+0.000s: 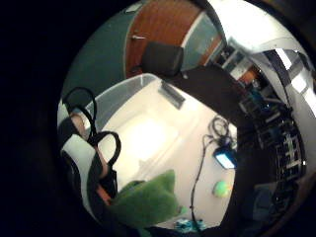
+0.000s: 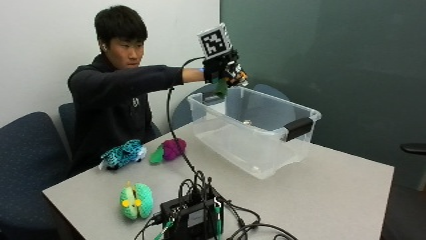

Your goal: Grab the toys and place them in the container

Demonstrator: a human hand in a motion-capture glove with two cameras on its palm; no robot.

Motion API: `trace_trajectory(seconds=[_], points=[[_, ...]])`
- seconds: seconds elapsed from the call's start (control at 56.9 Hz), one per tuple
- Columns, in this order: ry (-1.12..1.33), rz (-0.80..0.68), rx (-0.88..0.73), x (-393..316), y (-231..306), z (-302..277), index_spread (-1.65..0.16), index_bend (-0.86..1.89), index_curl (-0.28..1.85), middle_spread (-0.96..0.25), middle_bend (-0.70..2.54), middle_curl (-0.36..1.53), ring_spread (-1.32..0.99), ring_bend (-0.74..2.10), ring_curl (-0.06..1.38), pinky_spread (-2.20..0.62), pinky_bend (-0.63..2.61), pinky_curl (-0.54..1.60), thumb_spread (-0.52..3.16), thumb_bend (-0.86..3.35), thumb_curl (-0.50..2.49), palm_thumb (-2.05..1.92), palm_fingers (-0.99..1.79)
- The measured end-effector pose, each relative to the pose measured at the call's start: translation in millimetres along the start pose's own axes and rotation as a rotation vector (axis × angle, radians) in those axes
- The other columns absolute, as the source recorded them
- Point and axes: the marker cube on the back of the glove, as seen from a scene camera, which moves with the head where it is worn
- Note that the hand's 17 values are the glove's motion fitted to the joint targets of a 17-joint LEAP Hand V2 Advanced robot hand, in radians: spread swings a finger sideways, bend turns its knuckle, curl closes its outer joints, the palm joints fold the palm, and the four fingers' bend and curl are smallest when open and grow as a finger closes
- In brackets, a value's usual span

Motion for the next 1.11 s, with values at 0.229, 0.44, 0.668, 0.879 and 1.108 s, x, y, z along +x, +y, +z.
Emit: trace_trajectory(seconds=[0.229, 0.44, 0.668, 0.879, 1.108], points=[[-0.119, 0.165, -0.388, -4.1, 4.1, 56.4, -0.14, 0.59, 0.63, -0.11, 1.18, 0.64, -0.25, 1.42, 0.6, -0.38, 1.14, 0.65, 1.27, -0.05, 0.32, -0.02, 0.49], [-0.028, 0.086, -0.43, 18.5, 25.7, 32.1, -0.19, 0.38, 0.47, -0.08, 0.62, 0.44, -0.15, 0.78, 0.35, -0.09, 0.96, 0.5, 1.16, -0.04, 0.3, -0.04, -0.21], [-0.068, 0.069, -0.426, 93.4, 86.6, -54.2, -0.21, 0.29, 0.45, -0.06, 0.45, 0.39, -0.1, 0.53, 0.26, 0.0, 0.78, 0.41, 1.14, -0.03, 0.29, -0.03, -0.12], [0.206, 0.216, -0.444, 215.3, 186.3, -68.3, -0.24, 0.18, 0.43, -0.05, 0.34, 0.37, -0.09, 0.44, 0.24, 0.03, 0.72, 0.38, 1.15, -0.03, 0.29, -0.02, -0.06], [0.083, 0.541, -0.484, 302.4, 259.7, -23.0, -0.24, 0.1, 0.36, -0.03, 0.25, 0.36, -0.05, 0.42, 0.24, 0.05, 0.81, 0.39, 1.17, -0.04, 0.28, -0.03, -0.07]])
